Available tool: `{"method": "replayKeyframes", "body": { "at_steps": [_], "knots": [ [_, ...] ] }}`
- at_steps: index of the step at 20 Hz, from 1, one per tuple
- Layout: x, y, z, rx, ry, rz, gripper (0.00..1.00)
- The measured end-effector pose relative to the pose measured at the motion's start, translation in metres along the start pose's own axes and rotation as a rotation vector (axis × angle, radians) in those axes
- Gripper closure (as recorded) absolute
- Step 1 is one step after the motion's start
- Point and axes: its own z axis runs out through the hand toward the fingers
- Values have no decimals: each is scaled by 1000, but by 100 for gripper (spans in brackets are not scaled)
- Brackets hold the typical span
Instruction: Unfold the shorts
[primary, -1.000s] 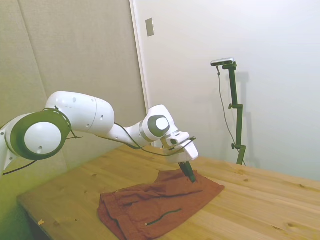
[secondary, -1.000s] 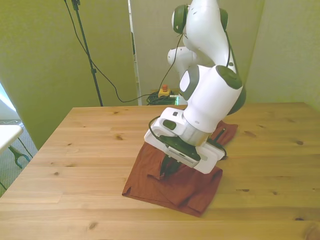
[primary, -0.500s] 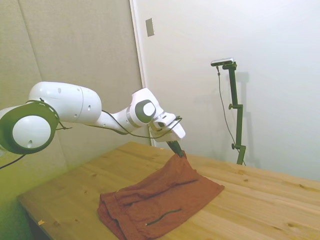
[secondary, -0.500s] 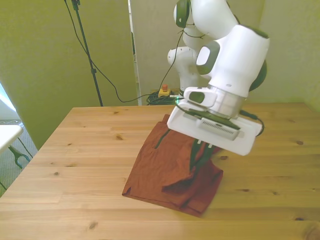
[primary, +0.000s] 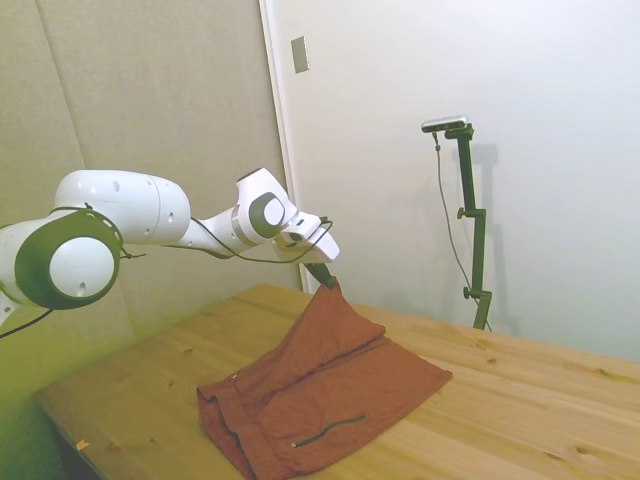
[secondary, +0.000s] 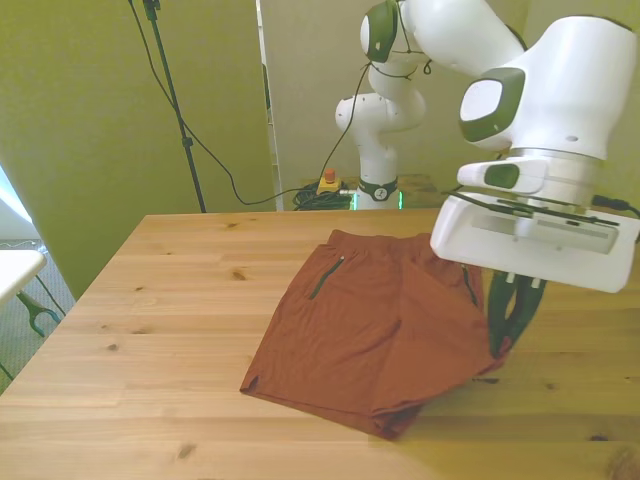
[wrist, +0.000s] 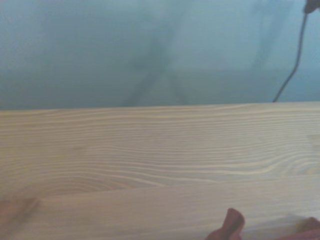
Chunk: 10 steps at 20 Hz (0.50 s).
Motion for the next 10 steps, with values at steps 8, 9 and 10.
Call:
{"method": "replayKeyframes", "body": {
  "at_steps": [8,9,10],
  "knots": [
    [-34,-29,10,130,-107,-66,0],
    [-37,-30,10,136,-121,-76,0],
    [-39,-30,10,138,-126,-82,0]
  ]
}}
